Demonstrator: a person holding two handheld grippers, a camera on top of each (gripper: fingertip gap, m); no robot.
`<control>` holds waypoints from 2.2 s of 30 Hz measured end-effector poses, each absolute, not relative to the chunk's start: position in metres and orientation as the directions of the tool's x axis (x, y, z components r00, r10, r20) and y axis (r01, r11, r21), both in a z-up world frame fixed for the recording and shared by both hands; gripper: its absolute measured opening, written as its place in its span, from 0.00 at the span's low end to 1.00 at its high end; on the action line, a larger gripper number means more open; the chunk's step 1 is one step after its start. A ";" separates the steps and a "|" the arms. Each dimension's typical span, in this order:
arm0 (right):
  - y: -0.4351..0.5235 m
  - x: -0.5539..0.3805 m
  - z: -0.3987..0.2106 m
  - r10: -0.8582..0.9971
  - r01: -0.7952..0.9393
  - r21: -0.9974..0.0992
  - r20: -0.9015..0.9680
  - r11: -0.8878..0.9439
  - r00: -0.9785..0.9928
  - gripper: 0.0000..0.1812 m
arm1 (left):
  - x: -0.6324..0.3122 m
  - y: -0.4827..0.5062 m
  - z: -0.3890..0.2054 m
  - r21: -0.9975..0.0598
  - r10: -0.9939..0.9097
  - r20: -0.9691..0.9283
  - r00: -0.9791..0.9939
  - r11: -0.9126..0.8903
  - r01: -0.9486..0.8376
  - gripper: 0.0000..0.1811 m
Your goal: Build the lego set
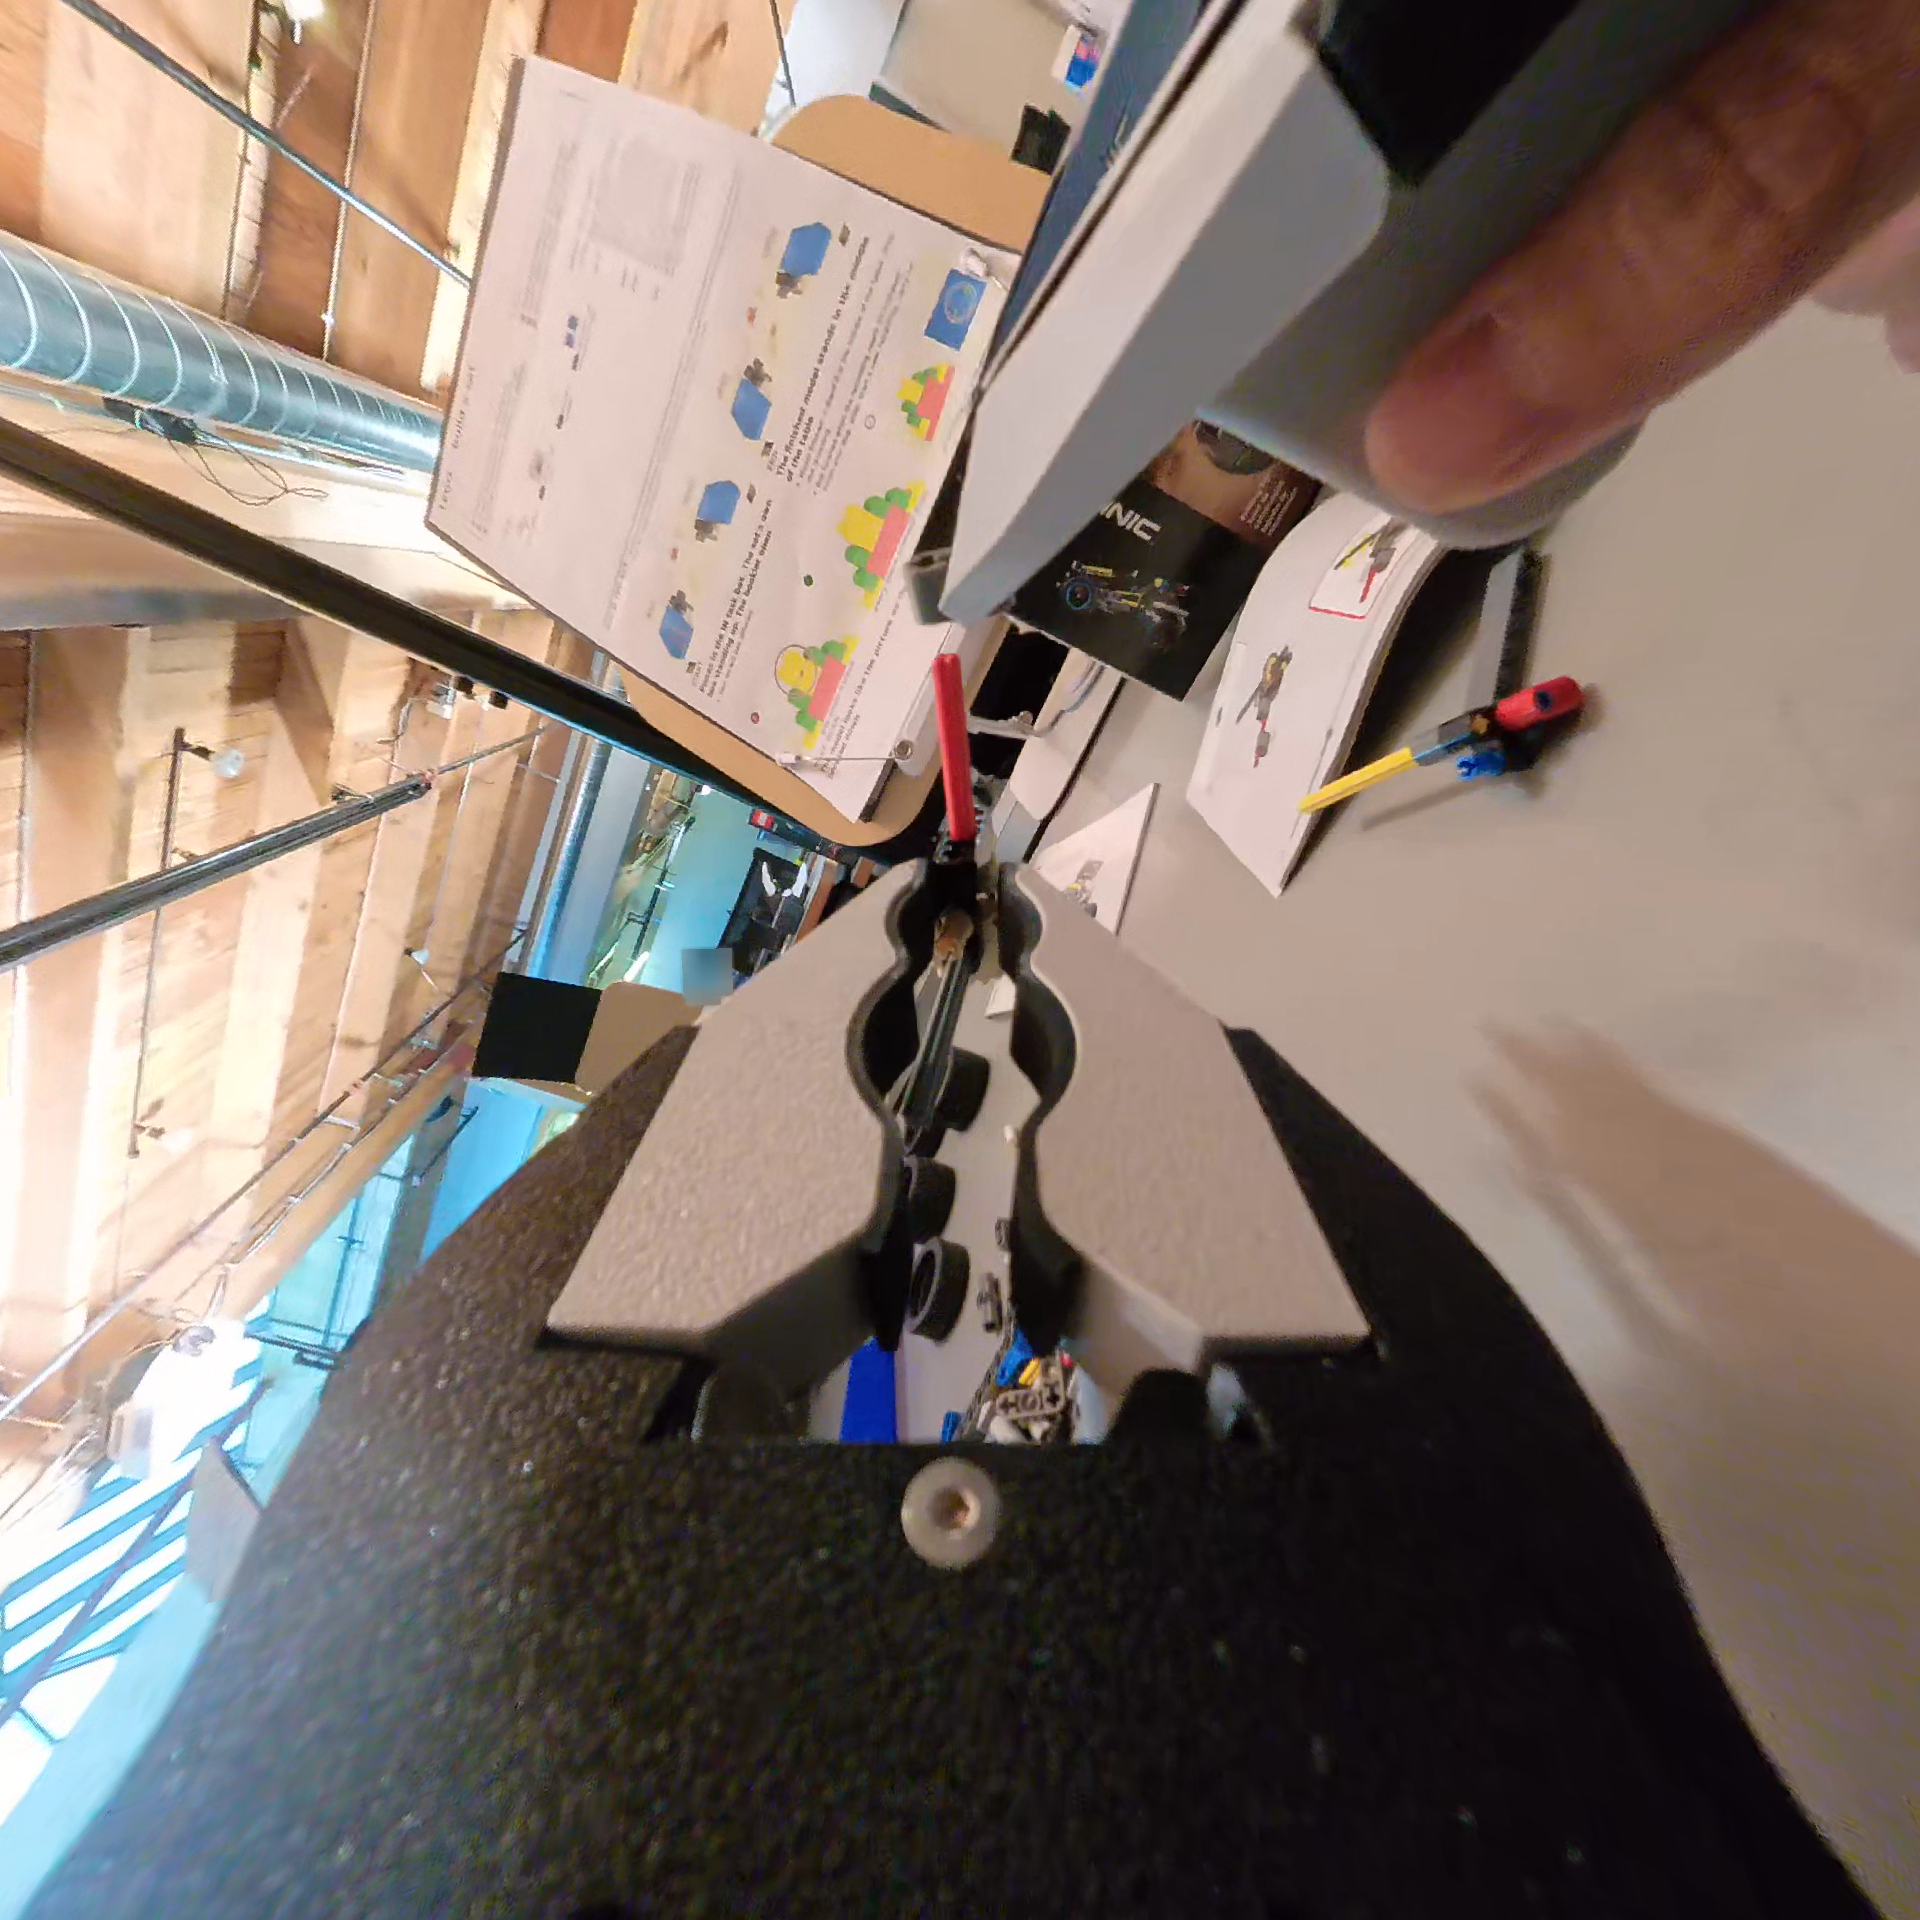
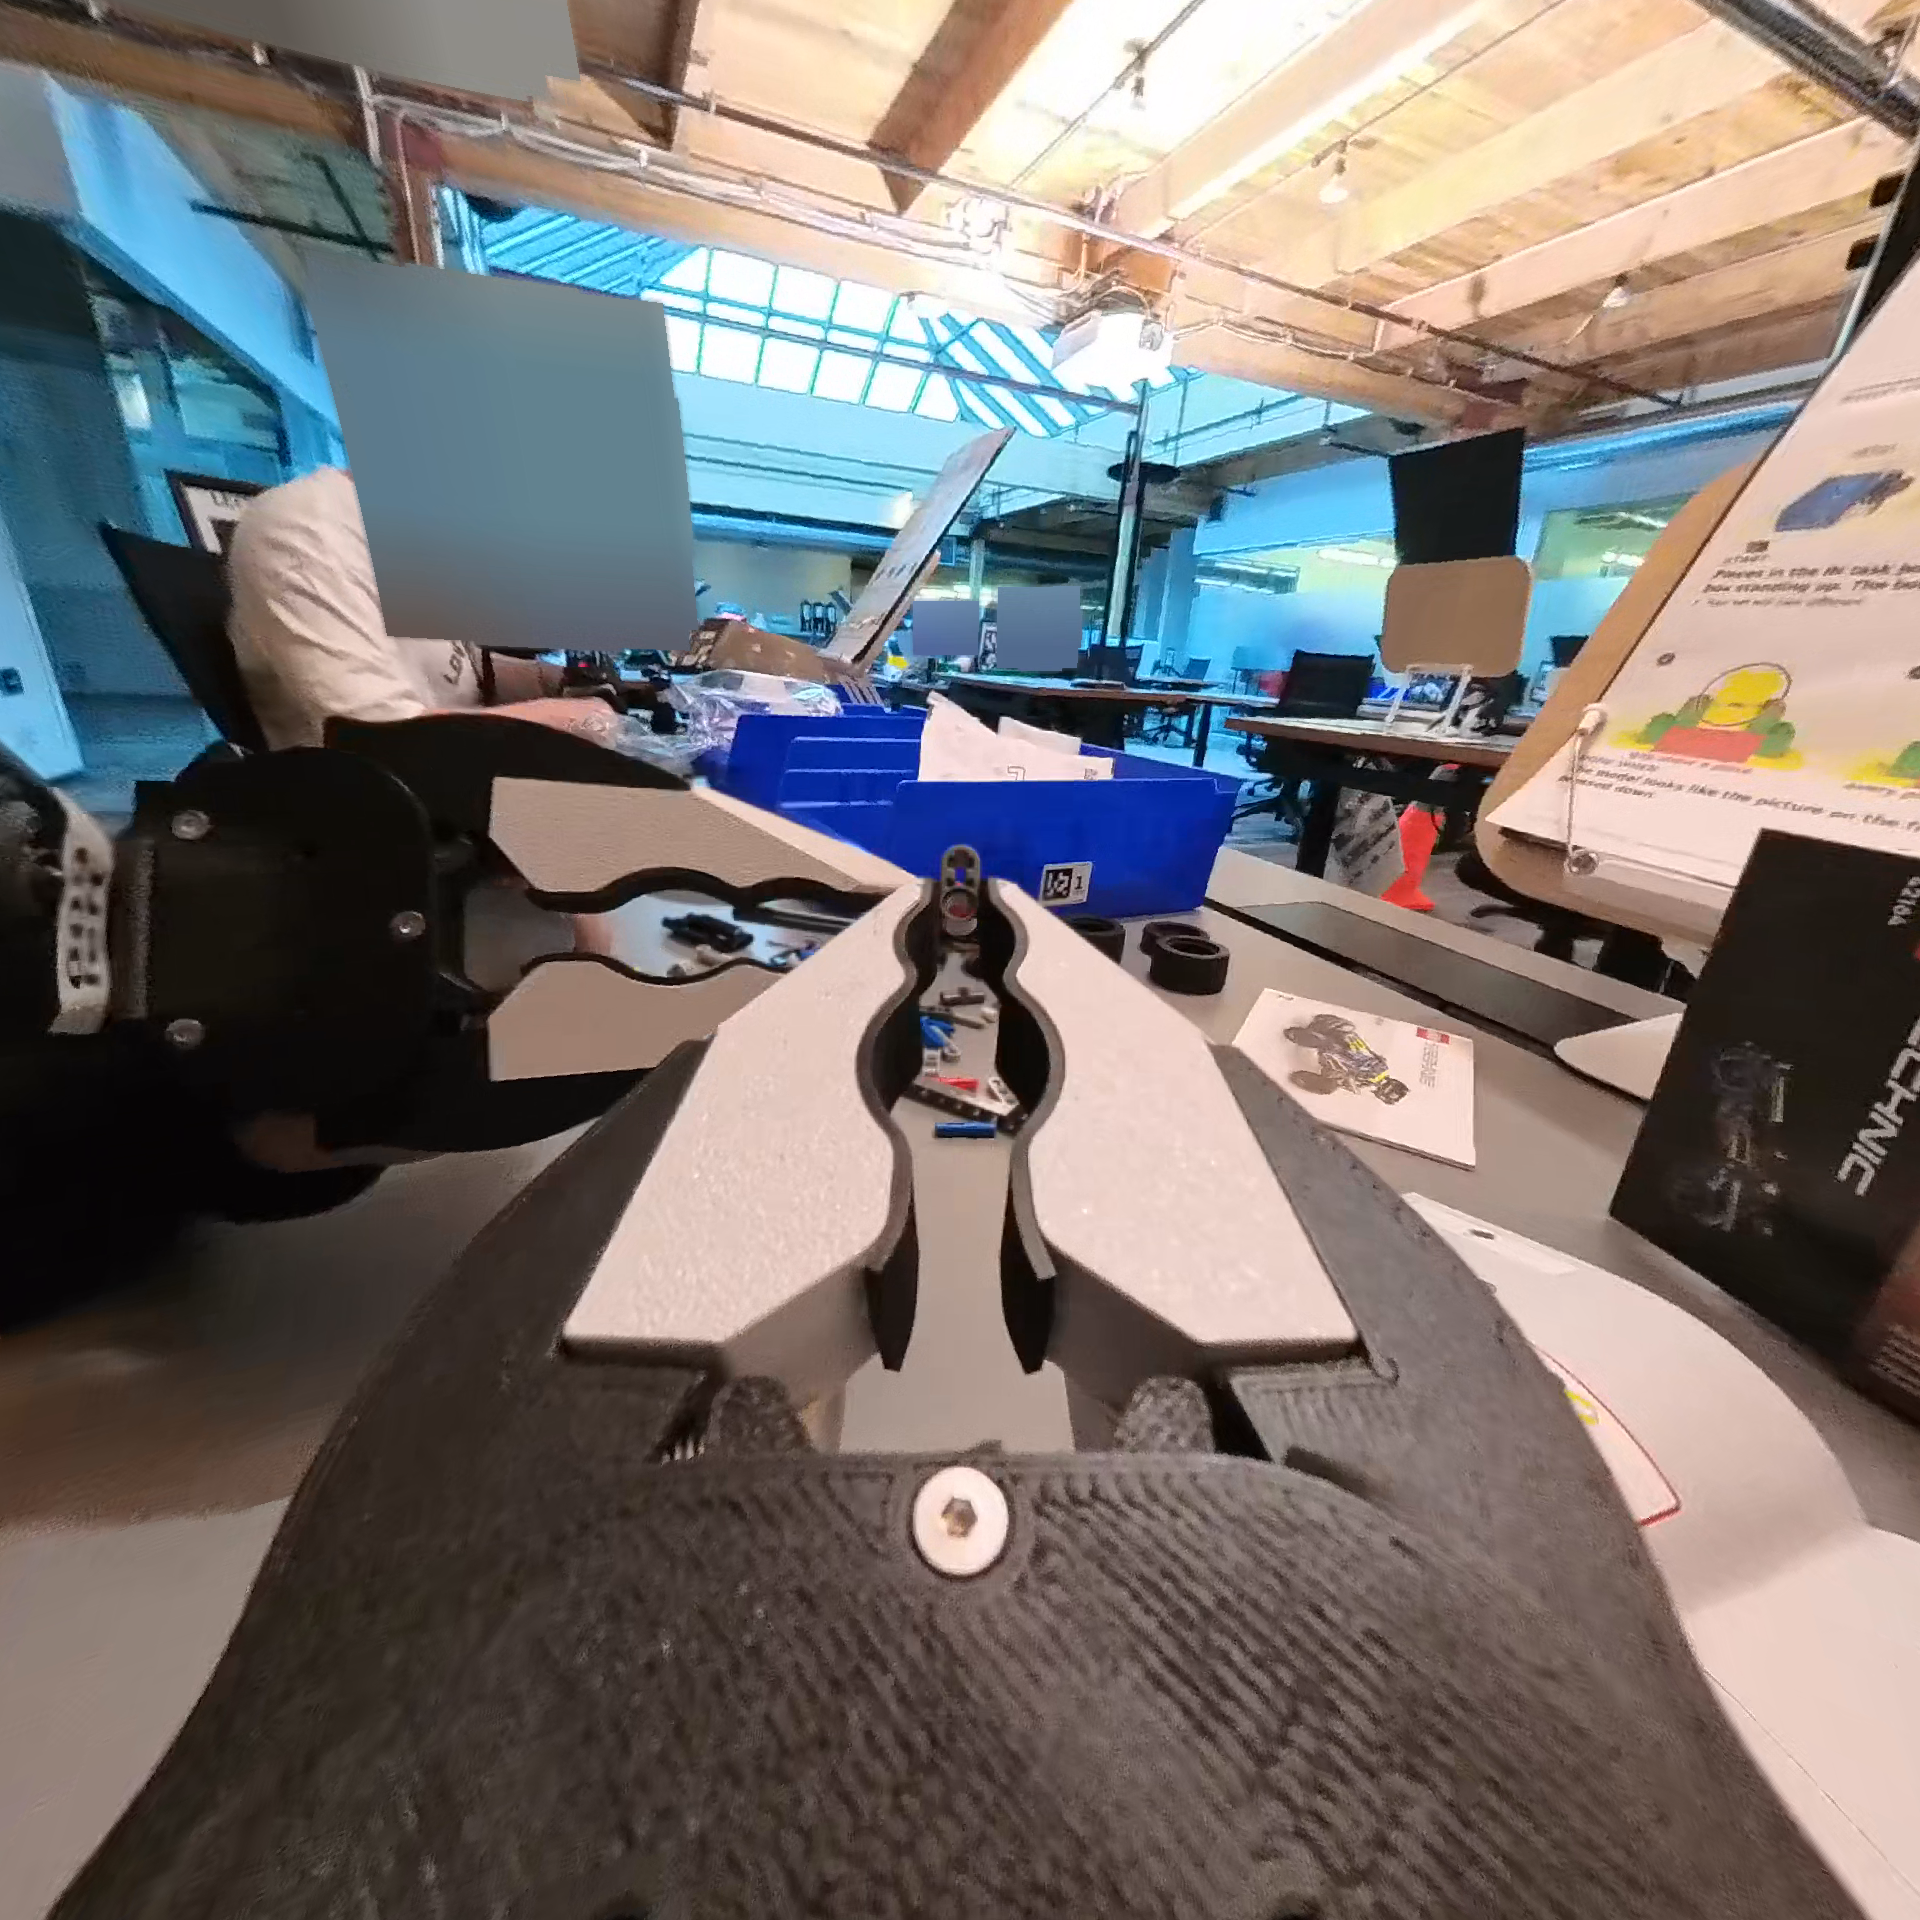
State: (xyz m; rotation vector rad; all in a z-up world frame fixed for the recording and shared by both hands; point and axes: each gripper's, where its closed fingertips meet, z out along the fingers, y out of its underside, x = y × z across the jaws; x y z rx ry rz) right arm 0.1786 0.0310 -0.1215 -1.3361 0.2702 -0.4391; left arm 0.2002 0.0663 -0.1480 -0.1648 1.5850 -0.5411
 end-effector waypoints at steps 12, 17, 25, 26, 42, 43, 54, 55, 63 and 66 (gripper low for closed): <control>0.030 0.179 -0.122 -0.419 0.145 -0.977 0.066 0.159 0.906 0.03 | 0.200 0.057 -0.146 -0.501 -0.468 -0.865 -0.182 0.825 0.261 0.05; 0.028 0.176 -0.119 -0.415 0.108 -0.980 0.029 0.167 0.910 0.03 | 0.198 0.054 -0.143 -0.472 -0.441 -0.881 -0.169 0.834 0.287 0.05; 0.027 0.176 -0.123 -0.374 0.015 -0.982 -0.058 0.189 0.926 0.03 | 0.199 0.053 -0.145 -0.474 -0.430 -0.878 -0.208 0.841 0.260 0.05; 0.027 0.175 -0.122 -0.365 0.007 -0.980 -0.068 0.201 0.929 0.03 | 0.199 0.054 -0.144 -0.472 -0.430 -0.880 -0.204 0.844 0.256 0.05; 0.027 0.174 -0.125 -0.337 -0.012 -0.984 -0.071 0.175 0.939 0.03 | 0.191 0.052 -0.153 -0.533 -0.418 -0.807 -0.418 0.820 0.209 0.05; 0.028 0.173 -0.126 -0.341 0.009 -0.988 -0.045 0.154 0.939 0.03 | 0.190 0.052 -0.154 -0.544 -0.419 -0.792 -0.443 0.814 0.203 0.05; 0.035 0.171 -0.142 -0.361 0.083 -0.996 0.082 -0.012 0.929 0.03 | 0.191 0.061 -0.161 -0.308 -0.199 -0.909 -0.365 0.912 0.271 0.05; 0.035 0.170 -0.143 -0.360 0.084 -0.996 0.086 -0.021 0.929 0.03 | 0.192 0.063 -0.159 -0.252 -0.157 -0.932 -0.327 0.928 0.274 0.05; 0.037 0.168 -0.142 -0.263 -0.138 -0.985 -0.162 0.106 0.951 0.03 | 0.193 0.064 -0.154 -0.162 -0.100 -0.964 -0.246 0.955 0.247 0.05; 0.037 0.166 -0.140 -0.236 -0.158 -0.979 -0.185 0.127 0.954 0.03 | 0.192 0.065 -0.149 -0.116 -0.066 -0.972 -0.224 0.969 0.218 0.05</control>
